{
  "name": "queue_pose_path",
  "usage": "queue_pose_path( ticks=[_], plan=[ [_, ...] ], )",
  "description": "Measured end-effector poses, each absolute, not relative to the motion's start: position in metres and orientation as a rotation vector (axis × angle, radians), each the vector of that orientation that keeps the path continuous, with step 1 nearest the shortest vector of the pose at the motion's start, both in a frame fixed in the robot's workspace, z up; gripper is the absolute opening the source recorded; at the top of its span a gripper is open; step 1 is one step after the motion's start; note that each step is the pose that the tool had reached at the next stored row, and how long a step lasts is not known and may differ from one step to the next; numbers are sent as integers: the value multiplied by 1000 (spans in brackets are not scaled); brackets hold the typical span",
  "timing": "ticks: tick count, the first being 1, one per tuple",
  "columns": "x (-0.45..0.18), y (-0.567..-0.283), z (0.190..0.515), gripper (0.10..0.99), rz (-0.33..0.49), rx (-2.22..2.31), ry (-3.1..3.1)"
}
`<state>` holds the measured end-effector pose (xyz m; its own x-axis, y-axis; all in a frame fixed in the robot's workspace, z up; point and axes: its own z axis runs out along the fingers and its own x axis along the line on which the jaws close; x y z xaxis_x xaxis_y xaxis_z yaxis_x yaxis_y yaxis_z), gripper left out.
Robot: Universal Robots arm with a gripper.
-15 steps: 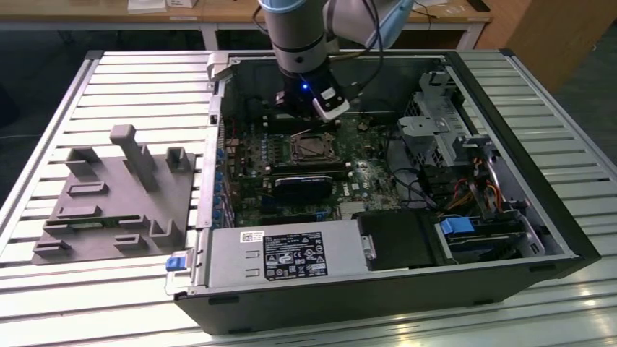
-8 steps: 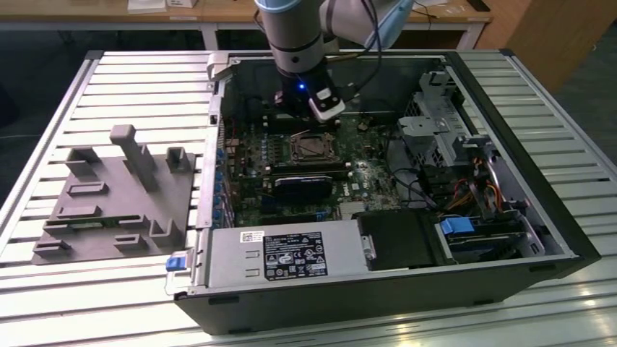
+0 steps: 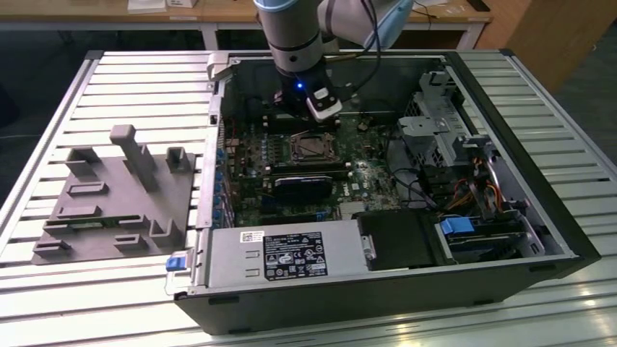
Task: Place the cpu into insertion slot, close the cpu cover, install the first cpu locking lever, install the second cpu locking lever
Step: 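Install the first cpu locking lever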
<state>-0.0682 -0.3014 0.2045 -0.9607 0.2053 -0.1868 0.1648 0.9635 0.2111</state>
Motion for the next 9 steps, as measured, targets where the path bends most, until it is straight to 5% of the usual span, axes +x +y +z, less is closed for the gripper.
queue_pose_path(
  ticks=[9],
  plan=[
    [-68,-301,201,102,268,307,2902]
  ],
)
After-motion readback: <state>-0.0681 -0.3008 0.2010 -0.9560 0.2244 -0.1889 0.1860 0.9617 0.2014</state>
